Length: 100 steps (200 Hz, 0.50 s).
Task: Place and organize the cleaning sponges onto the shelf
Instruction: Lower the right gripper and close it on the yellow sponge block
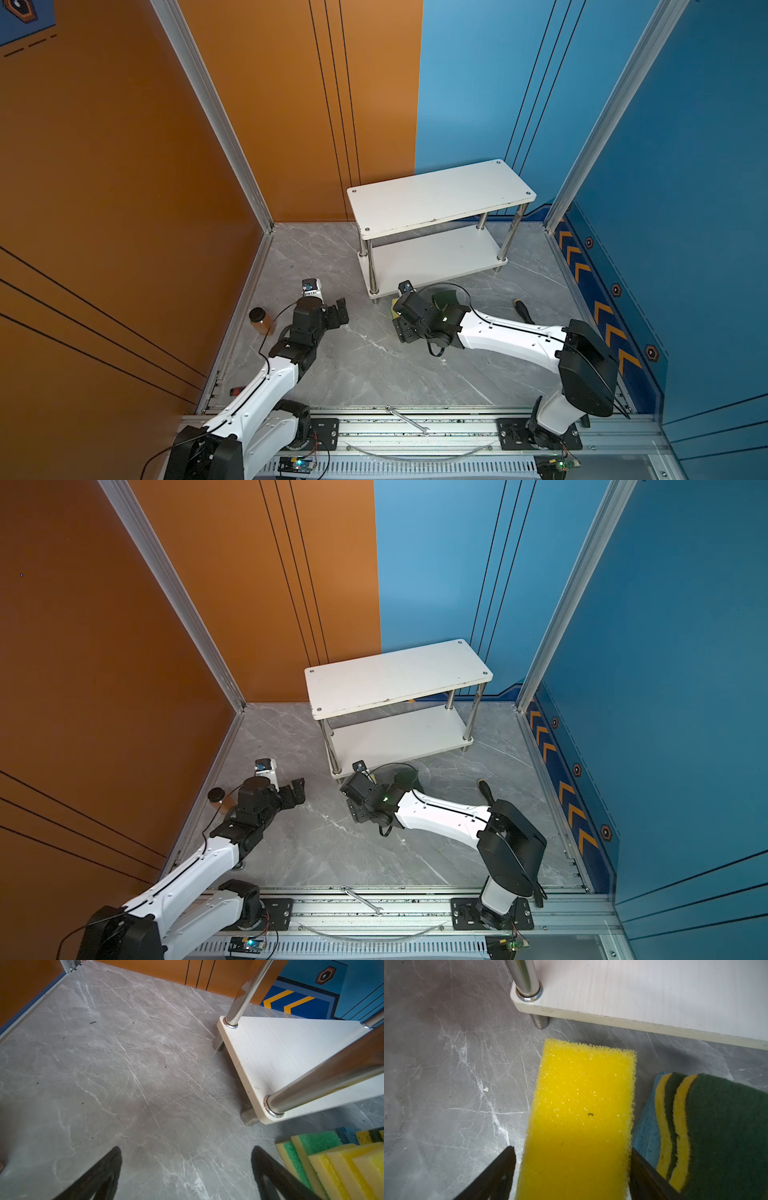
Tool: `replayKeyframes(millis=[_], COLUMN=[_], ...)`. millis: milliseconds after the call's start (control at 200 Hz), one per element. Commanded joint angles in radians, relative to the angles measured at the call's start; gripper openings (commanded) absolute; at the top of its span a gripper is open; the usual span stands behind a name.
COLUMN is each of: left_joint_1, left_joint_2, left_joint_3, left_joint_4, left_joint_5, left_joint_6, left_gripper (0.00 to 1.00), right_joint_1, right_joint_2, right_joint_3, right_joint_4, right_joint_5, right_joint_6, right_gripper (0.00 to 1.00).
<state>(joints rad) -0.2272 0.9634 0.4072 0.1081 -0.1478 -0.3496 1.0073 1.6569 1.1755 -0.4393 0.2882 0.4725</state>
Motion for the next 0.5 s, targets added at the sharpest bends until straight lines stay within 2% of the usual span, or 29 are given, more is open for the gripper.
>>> replayKeyframes(millis=[0,376,496], left_joint_1=[0.008,0.008,0.008], left_joint_2=[0.011,0.044,0.042], left_joint_3=[0.032,0.042,0.041], left_joint_4=[0.001,0.005,0.005], left_joint_5=[0.013,0.027,0.026], left_joint_6=[-0.011,-0.012,-0.012], left_gripper=[0.98,0.98,0.98], right_joint_1=[-0.008,-0.013,-0.014], right_joint_2=[0.01,0.012,0.006], right_joint_3=[0.022,0.021,0.02], right_joint_4=[-0.04,-0.047,-0.047], right_joint_5=[-0.007,-0.003,-0.005], right_joint_6=[0.008,0.006,-0.001], right_gripper=[0.78,0.69,0.62])
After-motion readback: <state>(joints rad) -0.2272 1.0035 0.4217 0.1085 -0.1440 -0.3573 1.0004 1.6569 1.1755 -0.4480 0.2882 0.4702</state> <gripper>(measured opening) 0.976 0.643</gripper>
